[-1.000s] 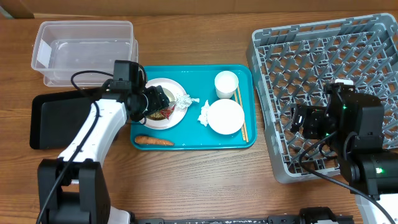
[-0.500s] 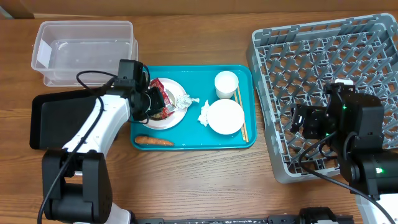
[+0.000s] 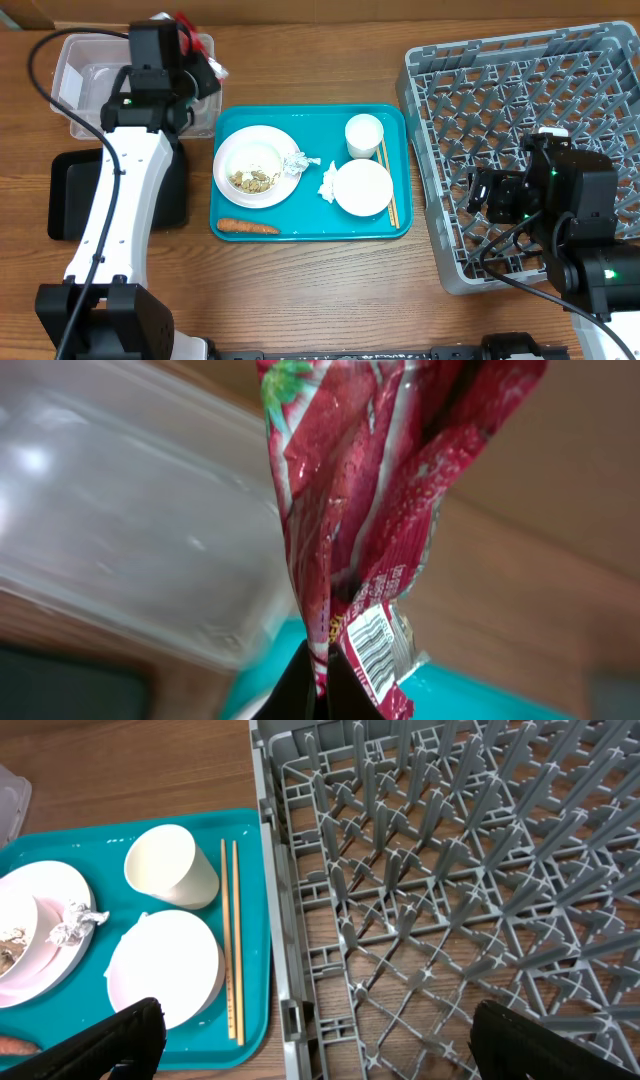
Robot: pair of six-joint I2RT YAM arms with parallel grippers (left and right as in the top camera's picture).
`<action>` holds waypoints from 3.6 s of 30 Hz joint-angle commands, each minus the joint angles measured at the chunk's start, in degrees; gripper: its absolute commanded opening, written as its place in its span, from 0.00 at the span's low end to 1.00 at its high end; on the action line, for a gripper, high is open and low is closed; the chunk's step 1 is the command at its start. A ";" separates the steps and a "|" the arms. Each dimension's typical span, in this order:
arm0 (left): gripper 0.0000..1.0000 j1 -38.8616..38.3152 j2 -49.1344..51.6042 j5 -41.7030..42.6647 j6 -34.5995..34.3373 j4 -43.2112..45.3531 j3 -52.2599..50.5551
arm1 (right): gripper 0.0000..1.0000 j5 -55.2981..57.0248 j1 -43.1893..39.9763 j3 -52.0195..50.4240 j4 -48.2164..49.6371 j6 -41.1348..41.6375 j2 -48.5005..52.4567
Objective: Sort waste into correct bins and load items into the dishwasher
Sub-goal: 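Carry the red wrapper with the left gripper into the clear bin, then grasp the crumpled white tissue on the tray with the left gripper, then drop the tissue into the clear bin with the left gripper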
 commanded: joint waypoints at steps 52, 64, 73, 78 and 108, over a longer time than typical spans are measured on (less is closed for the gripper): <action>0.70 -22.67 21.68 3.17 31.74 -19.76 4.59 | 1.00 0.37 -0.15 1.79 -0.90 0.24 1.57; 0.68 -22.69 23.06 3.21 31.78 -20.35 4.57 | 1.00 0.37 -0.15 1.79 -0.87 0.24 1.57; 0.44 -23.50 25.88 3.17 31.76 -20.00 4.57 | 1.00 0.37 -0.15 1.79 -0.90 0.24 1.57; 0.07 -23.47 25.05 2.40 31.74 -19.43 4.85 | 1.00 0.37 -0.15 1.79 -0.92 0.24 1.57; 0.08 3.91 14.21 -4.42 17.86 -3.41 13.07 | 1.00 0.37 -0.15 1.79 -1.03 0.24 1.60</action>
